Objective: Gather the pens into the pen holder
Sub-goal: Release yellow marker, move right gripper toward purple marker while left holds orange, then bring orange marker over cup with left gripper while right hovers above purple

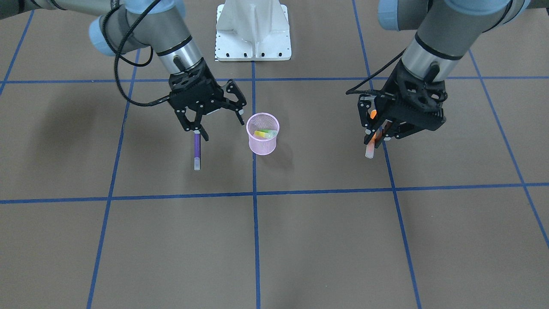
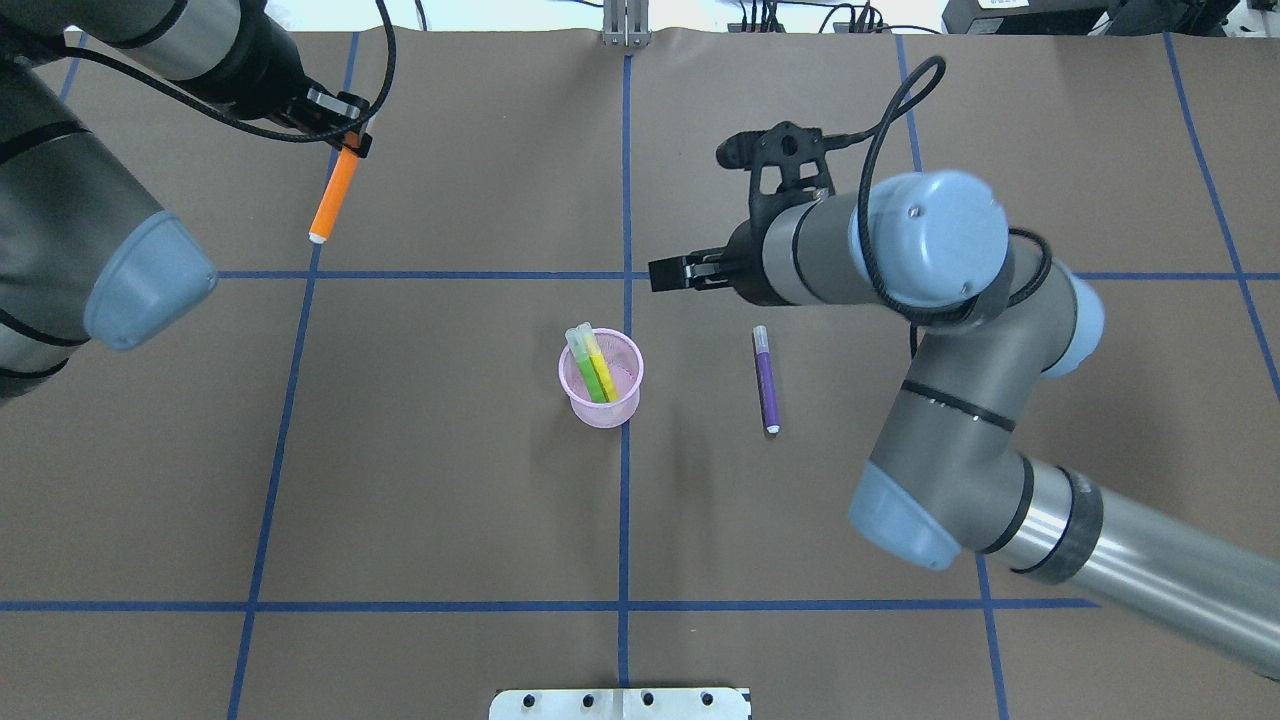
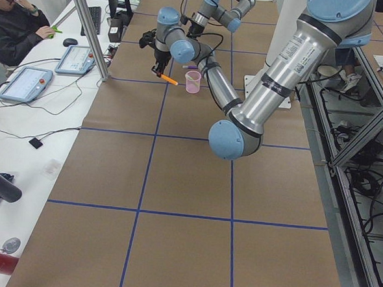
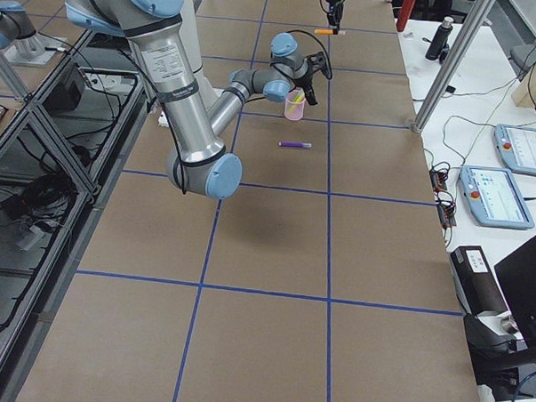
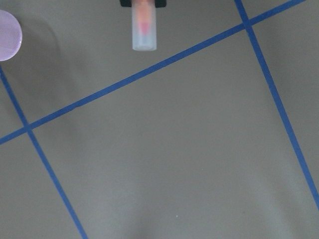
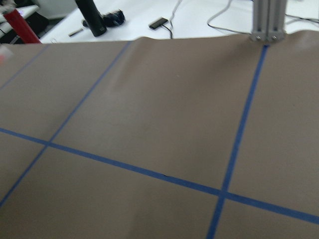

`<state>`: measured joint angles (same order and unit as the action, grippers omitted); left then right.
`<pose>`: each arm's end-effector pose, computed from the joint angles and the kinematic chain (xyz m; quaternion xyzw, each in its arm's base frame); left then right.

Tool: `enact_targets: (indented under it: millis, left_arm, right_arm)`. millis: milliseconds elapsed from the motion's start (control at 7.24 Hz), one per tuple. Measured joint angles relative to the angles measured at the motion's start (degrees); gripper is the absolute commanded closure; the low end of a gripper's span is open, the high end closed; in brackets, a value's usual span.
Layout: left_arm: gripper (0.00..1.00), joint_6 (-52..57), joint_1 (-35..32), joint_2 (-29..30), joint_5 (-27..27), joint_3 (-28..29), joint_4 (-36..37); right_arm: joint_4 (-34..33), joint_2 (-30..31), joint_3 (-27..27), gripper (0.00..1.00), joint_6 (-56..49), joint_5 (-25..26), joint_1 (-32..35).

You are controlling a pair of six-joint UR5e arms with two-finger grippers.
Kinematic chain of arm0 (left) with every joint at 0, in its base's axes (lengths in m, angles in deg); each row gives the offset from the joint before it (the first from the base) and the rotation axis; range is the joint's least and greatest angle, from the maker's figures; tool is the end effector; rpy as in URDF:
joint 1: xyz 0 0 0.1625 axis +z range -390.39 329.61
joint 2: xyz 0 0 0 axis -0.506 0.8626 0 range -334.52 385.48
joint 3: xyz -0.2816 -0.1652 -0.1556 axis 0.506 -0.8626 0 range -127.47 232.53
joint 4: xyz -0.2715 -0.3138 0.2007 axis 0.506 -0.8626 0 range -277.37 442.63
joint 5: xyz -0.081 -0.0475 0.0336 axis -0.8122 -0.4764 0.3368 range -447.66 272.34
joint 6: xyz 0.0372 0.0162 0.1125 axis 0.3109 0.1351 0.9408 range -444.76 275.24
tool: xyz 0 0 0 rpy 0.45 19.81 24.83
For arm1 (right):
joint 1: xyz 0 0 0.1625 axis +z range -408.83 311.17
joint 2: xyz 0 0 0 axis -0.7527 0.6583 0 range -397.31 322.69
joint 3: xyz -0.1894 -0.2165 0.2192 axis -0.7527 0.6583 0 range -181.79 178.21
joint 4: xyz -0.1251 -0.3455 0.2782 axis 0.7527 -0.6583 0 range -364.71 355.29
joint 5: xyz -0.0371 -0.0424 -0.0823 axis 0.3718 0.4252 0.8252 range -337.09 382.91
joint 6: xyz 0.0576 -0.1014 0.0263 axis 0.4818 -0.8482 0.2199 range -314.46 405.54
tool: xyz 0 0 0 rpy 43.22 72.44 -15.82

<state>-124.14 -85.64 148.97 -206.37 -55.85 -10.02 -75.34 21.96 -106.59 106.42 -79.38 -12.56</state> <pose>0.2884 -0.5487 0.0967 0.2212 0.4433 0.0788 0.8651 -0.4538 -0.4666 0.1177 0.2122 -0.4978 -0.0050 0.8409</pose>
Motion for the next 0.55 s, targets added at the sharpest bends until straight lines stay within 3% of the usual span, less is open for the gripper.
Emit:
enact_targets:
  millis: [138,276,414,552]
  left_arm:
    - [1.0,-7.1,0.56,-0.12,4.22,-2.57,-2.88]
    - [1.0,-12.38,2.02,-0.58,9.04,-5.01,-4.37]
    - [1.0,-16.88,6.31,-1.84,17.56,-7.13,-5.72]
    - [1.0,-21.54,14.03,-3.45,29.65,-8.0,-8.2]
  right_arm:
    - [-6.77,0.18,-0.55,0.01,0.5,-5.71,3.26]
    - [-12.34,0.33,-0.66,0.01,0.72,-8.16,4.96]
    - [-16.63,0.37,-0.56,0.01,0.81,-9.58,5.83]
    - [-19.91,0.39,-0.29,0.01,0.87,-11.67,6.68]
